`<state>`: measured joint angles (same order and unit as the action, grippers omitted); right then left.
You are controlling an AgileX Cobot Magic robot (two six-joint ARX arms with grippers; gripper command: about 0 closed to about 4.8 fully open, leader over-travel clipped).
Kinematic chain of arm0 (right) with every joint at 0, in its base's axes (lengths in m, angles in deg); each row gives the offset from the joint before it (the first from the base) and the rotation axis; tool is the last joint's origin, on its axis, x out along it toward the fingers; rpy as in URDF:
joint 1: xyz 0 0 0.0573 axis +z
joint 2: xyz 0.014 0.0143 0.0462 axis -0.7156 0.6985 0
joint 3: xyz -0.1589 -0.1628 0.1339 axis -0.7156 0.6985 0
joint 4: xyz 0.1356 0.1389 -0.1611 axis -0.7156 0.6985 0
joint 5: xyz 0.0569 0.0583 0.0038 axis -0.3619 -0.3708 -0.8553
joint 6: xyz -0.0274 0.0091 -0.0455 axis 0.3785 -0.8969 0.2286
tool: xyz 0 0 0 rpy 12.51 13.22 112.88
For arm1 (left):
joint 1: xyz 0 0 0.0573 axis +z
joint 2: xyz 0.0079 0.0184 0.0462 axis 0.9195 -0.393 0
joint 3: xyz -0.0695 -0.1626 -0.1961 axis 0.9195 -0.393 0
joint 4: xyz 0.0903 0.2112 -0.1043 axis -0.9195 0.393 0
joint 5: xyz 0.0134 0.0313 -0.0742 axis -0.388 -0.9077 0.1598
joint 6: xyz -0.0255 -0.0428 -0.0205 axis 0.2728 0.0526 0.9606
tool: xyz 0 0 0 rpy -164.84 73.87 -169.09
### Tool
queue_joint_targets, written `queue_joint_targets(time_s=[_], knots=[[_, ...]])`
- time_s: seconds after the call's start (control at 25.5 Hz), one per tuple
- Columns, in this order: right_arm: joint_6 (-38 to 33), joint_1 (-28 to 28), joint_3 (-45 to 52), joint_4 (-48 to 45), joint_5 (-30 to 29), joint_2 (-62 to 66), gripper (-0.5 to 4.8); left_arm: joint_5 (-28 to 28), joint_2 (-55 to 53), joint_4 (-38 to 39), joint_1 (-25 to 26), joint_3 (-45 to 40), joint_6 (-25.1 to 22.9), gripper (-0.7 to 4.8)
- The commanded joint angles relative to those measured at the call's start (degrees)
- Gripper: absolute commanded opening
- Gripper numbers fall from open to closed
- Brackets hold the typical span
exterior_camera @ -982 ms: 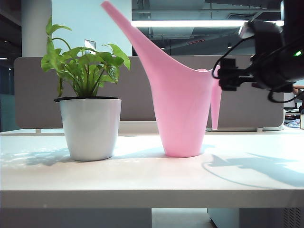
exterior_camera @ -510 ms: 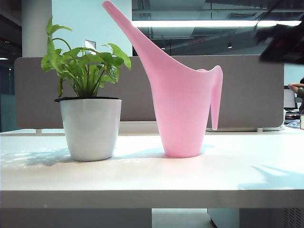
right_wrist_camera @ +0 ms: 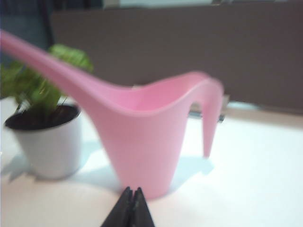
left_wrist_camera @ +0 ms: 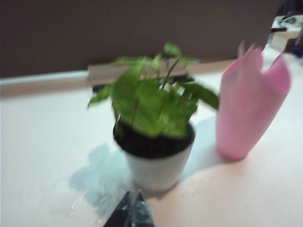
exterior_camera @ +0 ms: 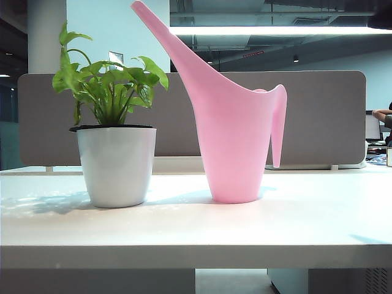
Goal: Pick up the watering can from the table, water the potted plant, and put the can back.
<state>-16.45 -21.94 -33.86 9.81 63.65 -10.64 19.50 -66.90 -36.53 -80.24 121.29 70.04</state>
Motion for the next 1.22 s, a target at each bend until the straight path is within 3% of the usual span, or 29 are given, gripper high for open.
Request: queue_joint_targets(time_s=[0.04,0.39,0.55,0.9,1.06,1.22], knots=[[-0.1,0.7,2.1,6.6,-0.2,-6.5,-0.01,0.0,4.1,-0.1,0.5,-6.0,0.0,0.03],[-2.3,1.2,7.1,20.8,0.0,-19.6,-0.01,0.3,12.4,0.2,0.5,-19.2,0.0,0.03],[-3.1,1.3,8.3,23.7,-1.4,-19.7,-0.01,0.3,18.8,-0.5,1.0,-27.5,0.0,0.03],[-3.0,1.2,8.4,29.1,-0.9,-19.5,-0.01,0.5,18.5,-2.4,7.9,-30.8,0.0,0.03],[-2.4,1.1,8.4,29.2,3.2,-19.5,-0.01,0.5,18.5,-5.4,11.0,-31.8,0.0,0.03],[-0.8,1.0,8.4,29.0,11.1,-19.2,-0.02,0.5,18.5,-10.8,11.6,-33.3,0.0,0.03]])
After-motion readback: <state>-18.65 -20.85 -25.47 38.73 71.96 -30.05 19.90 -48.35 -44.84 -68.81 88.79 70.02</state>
